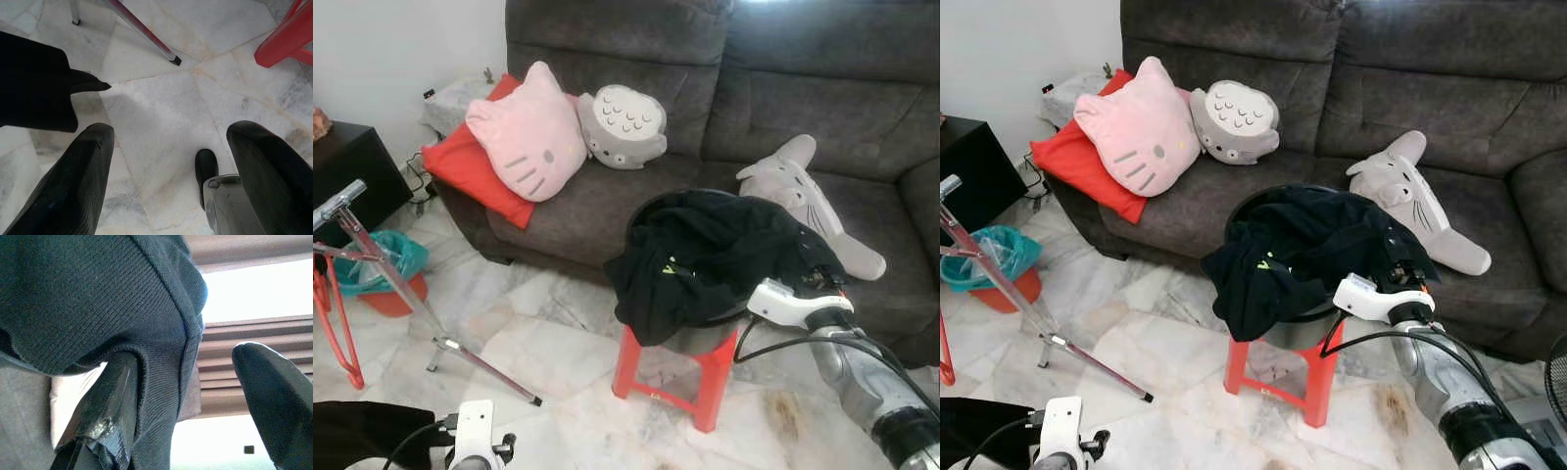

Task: Hang hanger

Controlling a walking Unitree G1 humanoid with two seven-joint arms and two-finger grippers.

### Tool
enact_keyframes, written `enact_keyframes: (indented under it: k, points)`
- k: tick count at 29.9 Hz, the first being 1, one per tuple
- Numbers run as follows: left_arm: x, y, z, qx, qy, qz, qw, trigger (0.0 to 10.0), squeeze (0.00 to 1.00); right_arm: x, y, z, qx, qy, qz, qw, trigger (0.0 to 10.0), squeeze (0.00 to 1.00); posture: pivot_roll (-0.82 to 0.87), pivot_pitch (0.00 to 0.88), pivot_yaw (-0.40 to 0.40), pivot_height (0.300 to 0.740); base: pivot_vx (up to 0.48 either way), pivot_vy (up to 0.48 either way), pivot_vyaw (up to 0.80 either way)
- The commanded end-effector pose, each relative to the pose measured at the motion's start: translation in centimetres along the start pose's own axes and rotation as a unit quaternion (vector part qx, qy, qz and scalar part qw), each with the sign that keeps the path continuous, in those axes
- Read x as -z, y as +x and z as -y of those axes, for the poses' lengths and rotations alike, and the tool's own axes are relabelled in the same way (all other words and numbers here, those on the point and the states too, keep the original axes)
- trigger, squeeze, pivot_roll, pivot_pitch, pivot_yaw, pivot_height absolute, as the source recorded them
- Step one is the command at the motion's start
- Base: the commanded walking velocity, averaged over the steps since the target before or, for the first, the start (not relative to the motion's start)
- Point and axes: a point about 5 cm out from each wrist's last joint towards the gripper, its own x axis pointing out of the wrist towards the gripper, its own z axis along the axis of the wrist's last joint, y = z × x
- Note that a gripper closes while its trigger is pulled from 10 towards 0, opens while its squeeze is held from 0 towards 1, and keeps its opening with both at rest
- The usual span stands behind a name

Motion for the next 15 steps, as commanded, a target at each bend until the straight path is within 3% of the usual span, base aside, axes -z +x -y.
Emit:
enact_keyframes:
  k: [1,8,15]
  points:
    - [0.0,0.0,-0.1,-0.001,0.002,0.001,1.000,10.0,0.00,-0.1,-0.1,0.6,0.024,0.010,0.001,1.000,10.0,0.00,-0.08,0.000,0.023,0.728,0.000,0.000,0.00]
    - [0.0,0.0,-0.1,-0.001,0.001,0.000,1.000,10.0,0.00,0.0,-1.7,-1.0,-0.002,0.050,-0.022,0.998,10.0,0.00,-0.08,0.000,0.020,0.728,0.000,0.000,0.00]
    - [0.0,0.0,0.0,0.000,0.001,0.000,1.000,10.0,0.00,0.6,-2.9,-2.1,-0.022,0.037,-0.037,0.998,10.0,0.00,-0.09,0.000,0.023,0.728,0.000,0.000,0.00]
